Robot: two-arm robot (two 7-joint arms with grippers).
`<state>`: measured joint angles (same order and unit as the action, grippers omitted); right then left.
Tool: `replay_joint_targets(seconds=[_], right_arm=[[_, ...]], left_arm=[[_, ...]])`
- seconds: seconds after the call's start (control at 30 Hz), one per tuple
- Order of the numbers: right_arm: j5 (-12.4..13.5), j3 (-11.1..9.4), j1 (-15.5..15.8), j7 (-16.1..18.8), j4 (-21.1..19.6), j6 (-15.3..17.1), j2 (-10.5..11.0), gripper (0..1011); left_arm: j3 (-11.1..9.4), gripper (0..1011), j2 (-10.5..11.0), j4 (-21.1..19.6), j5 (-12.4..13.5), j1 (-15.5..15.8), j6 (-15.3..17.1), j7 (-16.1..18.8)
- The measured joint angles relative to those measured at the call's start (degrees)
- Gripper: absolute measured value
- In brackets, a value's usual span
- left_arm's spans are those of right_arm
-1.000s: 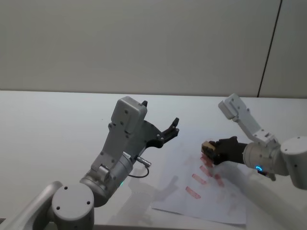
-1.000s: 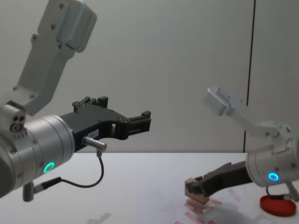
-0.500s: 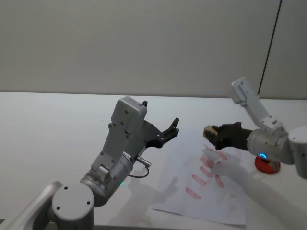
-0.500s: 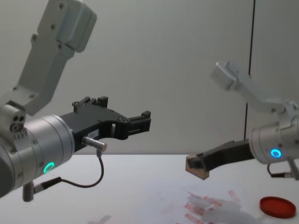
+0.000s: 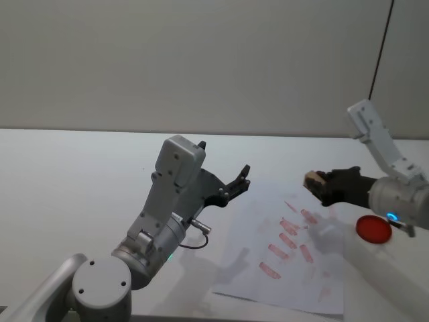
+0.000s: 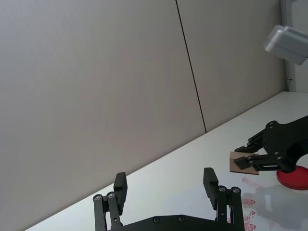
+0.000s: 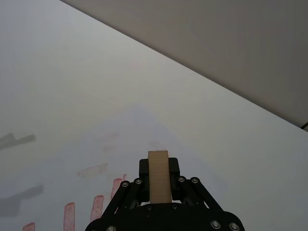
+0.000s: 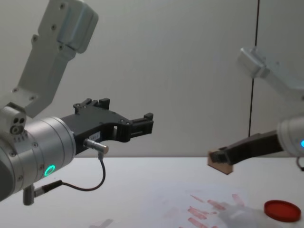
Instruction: Use the one hand to pick up the stamp and affix it onto the A4 paper.
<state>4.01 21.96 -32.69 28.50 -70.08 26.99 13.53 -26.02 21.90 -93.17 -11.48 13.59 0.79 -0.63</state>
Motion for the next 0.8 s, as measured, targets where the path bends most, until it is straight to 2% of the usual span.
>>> replay_joint_targets(seconds=[0.17,0.37,0.8], right_arm=[[0.1,-1.0,2.6,-1.0,-4.6,2.3,2.3,224],[1.4,-2.0,5.7,-3.5,-8.8,4.3,4.5,224],[6.3,-4.3,10.6,-10.3,-13.6,6.1,7.3,224]], left_arm=[[0.0,1002,0.0,0.0,0.0,0.0,0.0,0.0],[0.0,1002,0.0,0.0,0.0,0.0,0.0,0.0],[0.0,1002,0.0,0.0,0.0,0.0,0.0,0.0]])
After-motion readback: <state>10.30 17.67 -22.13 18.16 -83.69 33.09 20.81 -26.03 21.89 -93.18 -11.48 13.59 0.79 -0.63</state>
